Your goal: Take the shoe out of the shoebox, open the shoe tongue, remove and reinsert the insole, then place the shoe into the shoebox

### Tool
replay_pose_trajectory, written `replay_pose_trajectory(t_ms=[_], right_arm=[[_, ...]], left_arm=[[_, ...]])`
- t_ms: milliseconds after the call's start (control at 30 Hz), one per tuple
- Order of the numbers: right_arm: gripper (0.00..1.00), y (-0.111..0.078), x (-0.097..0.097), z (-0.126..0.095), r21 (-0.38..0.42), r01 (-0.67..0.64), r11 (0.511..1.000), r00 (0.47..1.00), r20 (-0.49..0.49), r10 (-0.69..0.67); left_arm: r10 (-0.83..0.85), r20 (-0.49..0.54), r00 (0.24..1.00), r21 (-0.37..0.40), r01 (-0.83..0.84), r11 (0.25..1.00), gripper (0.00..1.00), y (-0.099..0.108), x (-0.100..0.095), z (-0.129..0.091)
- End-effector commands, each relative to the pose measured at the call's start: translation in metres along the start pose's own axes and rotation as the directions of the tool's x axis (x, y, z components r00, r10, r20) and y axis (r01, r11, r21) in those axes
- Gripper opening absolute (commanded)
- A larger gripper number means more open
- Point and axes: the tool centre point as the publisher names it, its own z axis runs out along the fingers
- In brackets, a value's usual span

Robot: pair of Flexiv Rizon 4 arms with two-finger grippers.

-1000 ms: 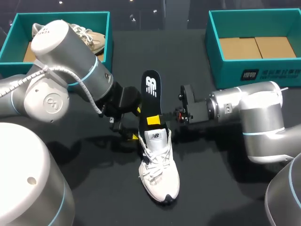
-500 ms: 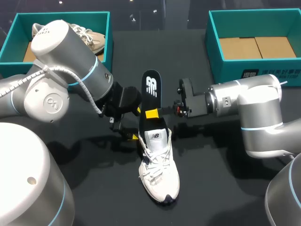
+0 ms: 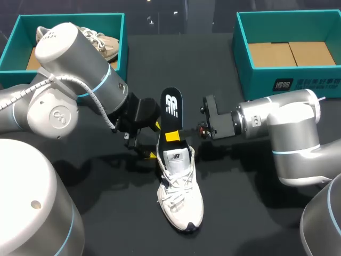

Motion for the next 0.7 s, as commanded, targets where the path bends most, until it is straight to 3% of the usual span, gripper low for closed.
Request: replay_pose_trajectory(t_ms=[33,300,700], right_arm=[[0.00,-0.013,0.002,0.003,-0.004,-0.012,1.000,1.000,0.003,0.012],[0.00,-0.031,-0.002,0.009,0.047,-0.089,0.995,0.995,0.042,0.087],[0.00,-0.037,0.003,0.012,0.055,-0.086,0.995,0.996,0.021,0.085]], left_arm=[[0.001,0.001,1.000,-0.002,-0.001,1.000,1.00,0.000,0.000,0.001],[0.001,0.001,1.000,-0.002,-0.001,1.000,1.00,0.000,0.000,0.001],[0.001,0.001,1.000,-0.002,-0.001,1.000,1.00,0.000,0.000,0.001]])
